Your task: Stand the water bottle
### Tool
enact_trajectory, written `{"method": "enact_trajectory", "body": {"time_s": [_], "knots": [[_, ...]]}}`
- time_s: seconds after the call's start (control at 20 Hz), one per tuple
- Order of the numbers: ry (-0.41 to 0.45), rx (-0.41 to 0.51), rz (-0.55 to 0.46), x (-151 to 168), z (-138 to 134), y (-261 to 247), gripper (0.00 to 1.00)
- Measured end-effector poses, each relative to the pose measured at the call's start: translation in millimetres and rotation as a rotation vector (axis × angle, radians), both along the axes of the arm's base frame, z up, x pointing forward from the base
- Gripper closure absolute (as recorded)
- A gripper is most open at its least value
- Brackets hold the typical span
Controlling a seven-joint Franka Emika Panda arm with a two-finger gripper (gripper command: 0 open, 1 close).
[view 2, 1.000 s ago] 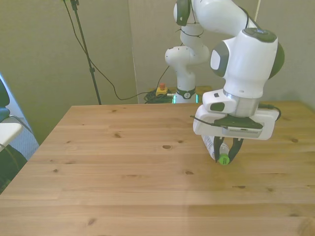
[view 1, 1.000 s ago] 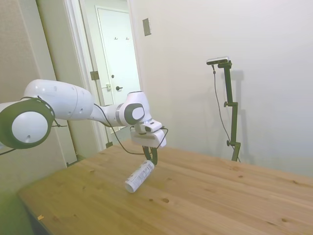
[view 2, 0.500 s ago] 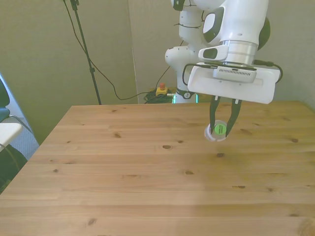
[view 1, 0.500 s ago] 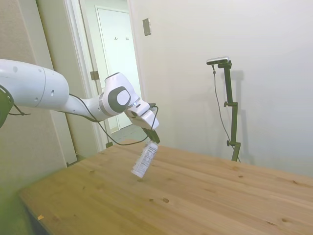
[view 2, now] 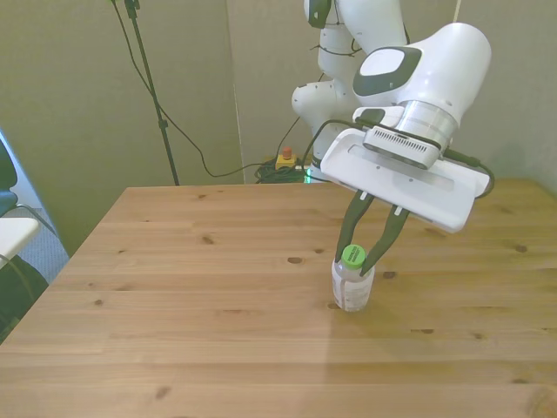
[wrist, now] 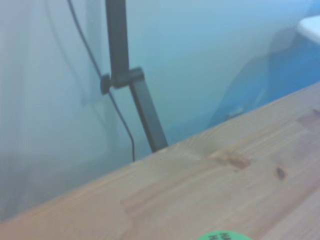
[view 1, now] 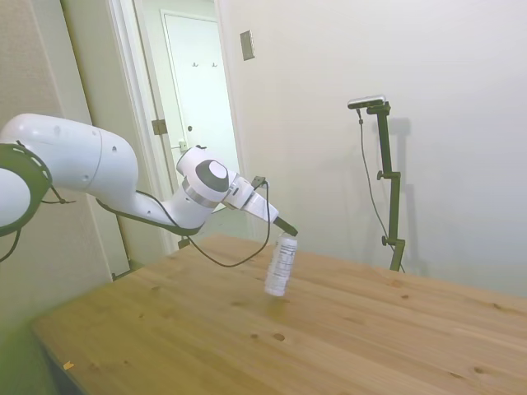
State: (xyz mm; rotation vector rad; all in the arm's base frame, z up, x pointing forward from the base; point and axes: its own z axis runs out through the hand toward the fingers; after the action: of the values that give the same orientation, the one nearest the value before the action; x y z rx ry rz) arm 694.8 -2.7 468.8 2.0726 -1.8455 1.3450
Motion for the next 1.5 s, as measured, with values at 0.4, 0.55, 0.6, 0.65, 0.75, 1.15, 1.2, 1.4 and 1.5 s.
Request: {"method": "enact_trajectory", "body": {"time_s": [0.4,0.55,0.6,0.65,0.75,1.15,1.2,1.4,1.5], "knots": [[-0.206,-0.165,-0.183,47.9,1.1,5.6,1.00],[-0.223,-0.183,-0.200,61.6,-12.9,14.5,1.00],[-0.228,-0.190,-0.201,65.6,-17.6,16.6,1.00],[-0.232,-0.195,-0.206,69.2,-21.9,18.1,1.00],[-0.235,-0.203,-0.213,75.5,-29.9,20.3,1.00],[-0.265,-0.212,-0.226,82.3,-47.1,33.1,0.00],[-0.262,-0.214,-0.229,81.9,-47.3,34.7,0.00],[-0.256,-0.220,-0.242,80.5,-47.7,38.8,0.00],[-0.255,-0.220,-0.243,80.3,-47.7,39.1,0.00]]}}
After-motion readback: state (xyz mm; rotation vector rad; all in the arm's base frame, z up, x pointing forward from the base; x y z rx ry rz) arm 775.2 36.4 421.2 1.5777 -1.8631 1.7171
